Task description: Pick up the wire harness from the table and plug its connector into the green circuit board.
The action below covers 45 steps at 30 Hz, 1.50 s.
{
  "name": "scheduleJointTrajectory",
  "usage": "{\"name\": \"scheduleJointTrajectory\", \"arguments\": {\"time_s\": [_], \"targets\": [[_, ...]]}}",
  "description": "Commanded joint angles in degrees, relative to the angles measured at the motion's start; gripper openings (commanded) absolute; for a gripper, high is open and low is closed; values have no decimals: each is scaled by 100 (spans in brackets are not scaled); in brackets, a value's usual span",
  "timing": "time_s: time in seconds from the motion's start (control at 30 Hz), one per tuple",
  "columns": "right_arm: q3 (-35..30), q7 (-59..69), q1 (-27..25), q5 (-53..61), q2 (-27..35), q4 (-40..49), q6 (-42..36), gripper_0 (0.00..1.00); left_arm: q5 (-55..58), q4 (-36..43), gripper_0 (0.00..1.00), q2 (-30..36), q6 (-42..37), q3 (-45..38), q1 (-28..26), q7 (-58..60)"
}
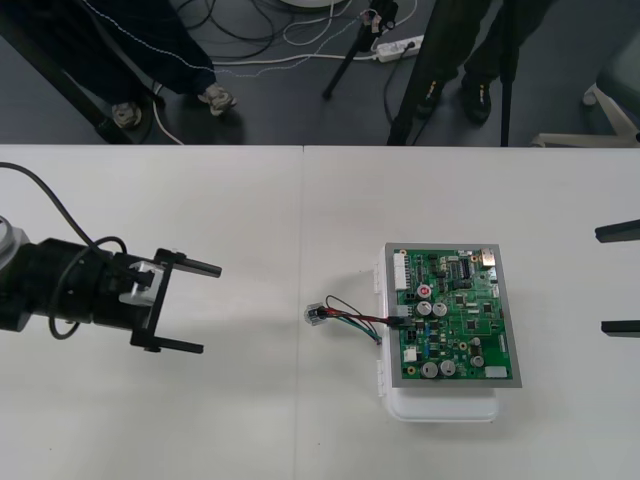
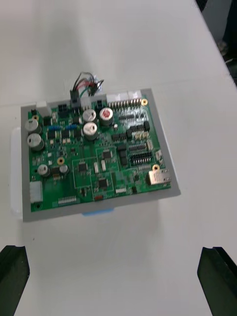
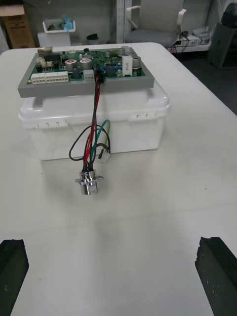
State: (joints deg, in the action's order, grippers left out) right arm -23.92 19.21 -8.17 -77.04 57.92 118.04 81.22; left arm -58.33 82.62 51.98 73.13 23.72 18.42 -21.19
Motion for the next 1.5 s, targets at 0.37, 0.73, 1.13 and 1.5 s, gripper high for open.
{"name": "scheduleJointTrajectory", "arguments": {"time_s": [0.37,0.73,1.13,1.5], "targets": [[-456,-1218,-326,1569,369,-730,-124,100,164,1802,100,1156,17,-1124,-1236,1698],[-456,-1631,-194,2061,492,-1248,878,100,155,2760,100,1516,-185,-2152,-2290,2014],[-25,-1754,-221,2193,431,-1099,737,100,243,2997,100,1692,-185,-2495,-2387,2339],[10,-1745,-229,1965,185,-906,544,100,314,3024,100,1798,-106,-2495,-2387,2550]]}}
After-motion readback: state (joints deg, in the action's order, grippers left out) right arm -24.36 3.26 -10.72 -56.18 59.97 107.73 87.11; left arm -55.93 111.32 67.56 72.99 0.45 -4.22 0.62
